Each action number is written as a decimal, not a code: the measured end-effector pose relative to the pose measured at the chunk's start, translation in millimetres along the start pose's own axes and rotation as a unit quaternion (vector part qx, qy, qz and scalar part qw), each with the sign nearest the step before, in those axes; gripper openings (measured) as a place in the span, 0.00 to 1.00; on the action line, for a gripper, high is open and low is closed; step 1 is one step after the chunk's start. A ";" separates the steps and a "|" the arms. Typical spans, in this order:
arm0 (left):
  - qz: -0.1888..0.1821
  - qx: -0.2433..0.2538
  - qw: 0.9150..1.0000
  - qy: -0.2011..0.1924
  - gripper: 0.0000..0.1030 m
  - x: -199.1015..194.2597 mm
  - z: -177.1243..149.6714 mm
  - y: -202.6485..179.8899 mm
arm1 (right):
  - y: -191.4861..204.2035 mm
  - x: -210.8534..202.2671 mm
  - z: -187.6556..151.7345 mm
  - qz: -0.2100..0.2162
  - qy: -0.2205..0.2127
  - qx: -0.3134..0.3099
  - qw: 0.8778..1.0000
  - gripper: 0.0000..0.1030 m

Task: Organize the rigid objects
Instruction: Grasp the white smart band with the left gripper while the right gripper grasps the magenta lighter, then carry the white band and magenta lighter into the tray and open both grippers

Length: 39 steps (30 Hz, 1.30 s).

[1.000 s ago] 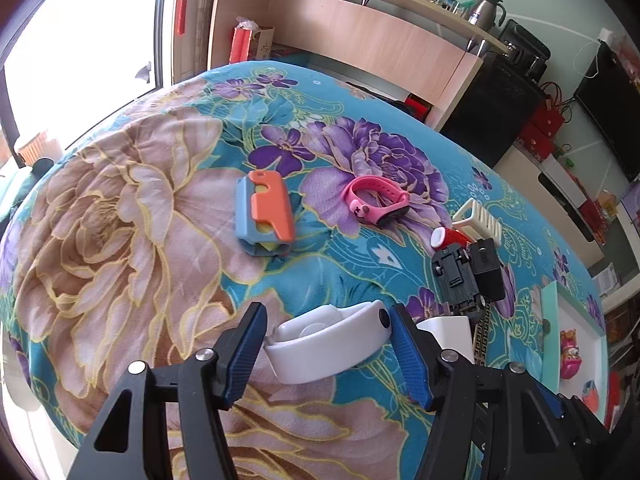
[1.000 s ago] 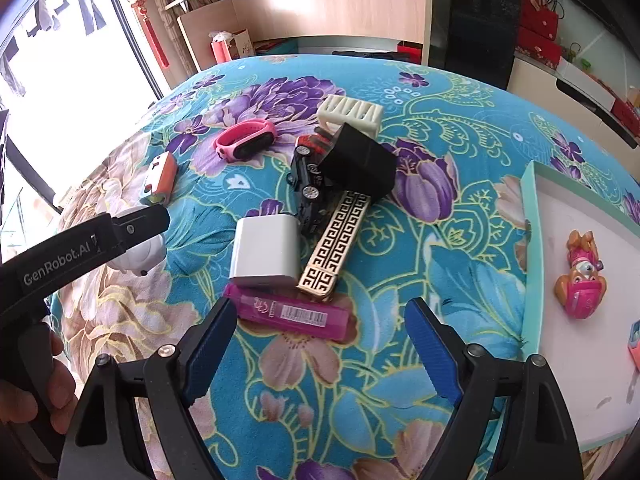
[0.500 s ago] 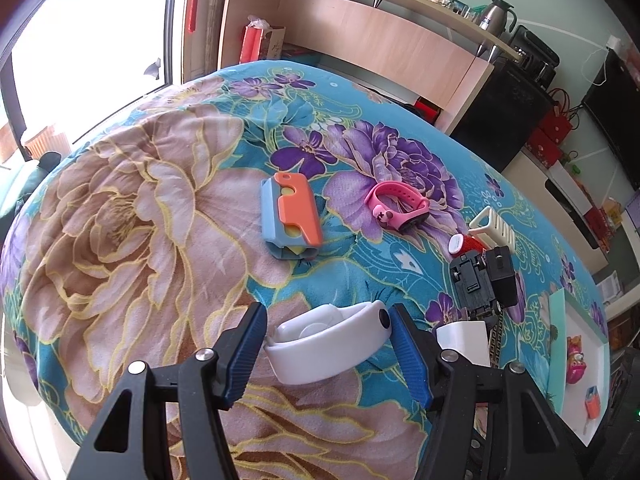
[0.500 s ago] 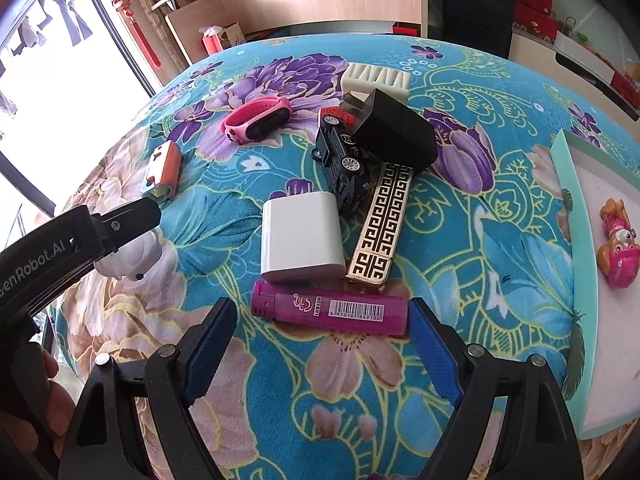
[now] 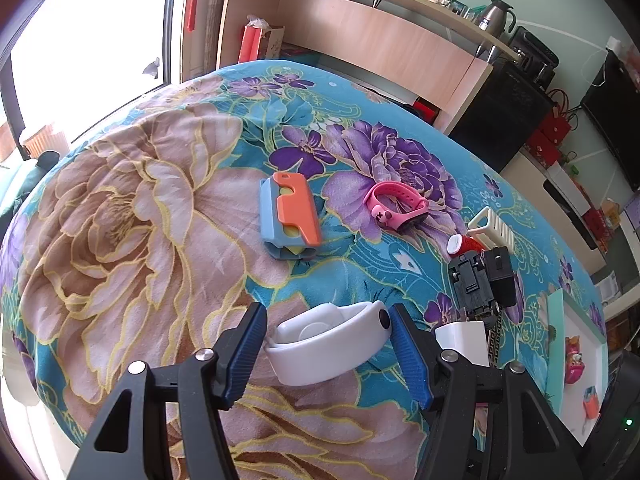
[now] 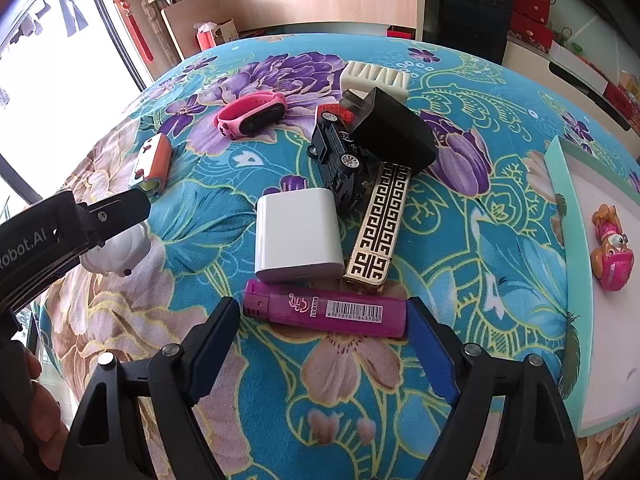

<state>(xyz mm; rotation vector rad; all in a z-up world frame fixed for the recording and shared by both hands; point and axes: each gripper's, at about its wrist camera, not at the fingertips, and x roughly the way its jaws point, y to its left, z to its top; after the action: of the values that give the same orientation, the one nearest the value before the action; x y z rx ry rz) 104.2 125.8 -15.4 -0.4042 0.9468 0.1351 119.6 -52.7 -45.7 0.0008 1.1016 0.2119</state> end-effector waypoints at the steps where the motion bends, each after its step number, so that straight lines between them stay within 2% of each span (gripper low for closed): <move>1: 0.000 0.000 1.000 0.000 0.64 -0.1 0.1 -0.2 | -0.7 -0.5 -0.6 0.001 0.000 0.001 1.000 0.80; 11: -0.004 0.004 1.000 -0.011 0.64 -7.2 2.9 -3.0 | -5.0 -15.1 -0.4 0.007 -0.017 0.002 1.000 0.79; 22: -0.029 0.032 0.999 -0.030 0.64 -22.1 4.9 -26.6 | -32.5 -53.8 3.9 0.000 -0.070 0.034 0.997 0.79; 26: -0.043 0.058 0.997 -0.028 0.64 -23.5 1.9 -47.2 | -60.7 -63.8 5.4 -0.020 -0.084 0.063 0.994 0.79; 31: -0.055 0.099 0.993 -0.029 0.64 -27.5 -3.7 -79.6 | -109.9 -76.4 -0.1 -0.063 -0.096 0.114 0.987 0.79; 39: -0.080 0.182 0.980 -0.017 0.64 -31.5 -20.9 -146.2 | -184.7 -93.9 -19.7 -0.120 -0.098 0.196 0.968 0.79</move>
<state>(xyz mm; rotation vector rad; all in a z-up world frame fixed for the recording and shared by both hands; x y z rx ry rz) 111.9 -14.6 39.8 -0.1370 0.8791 -0.1776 92.7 -251.8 8.9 0.2372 0.9209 -0.2225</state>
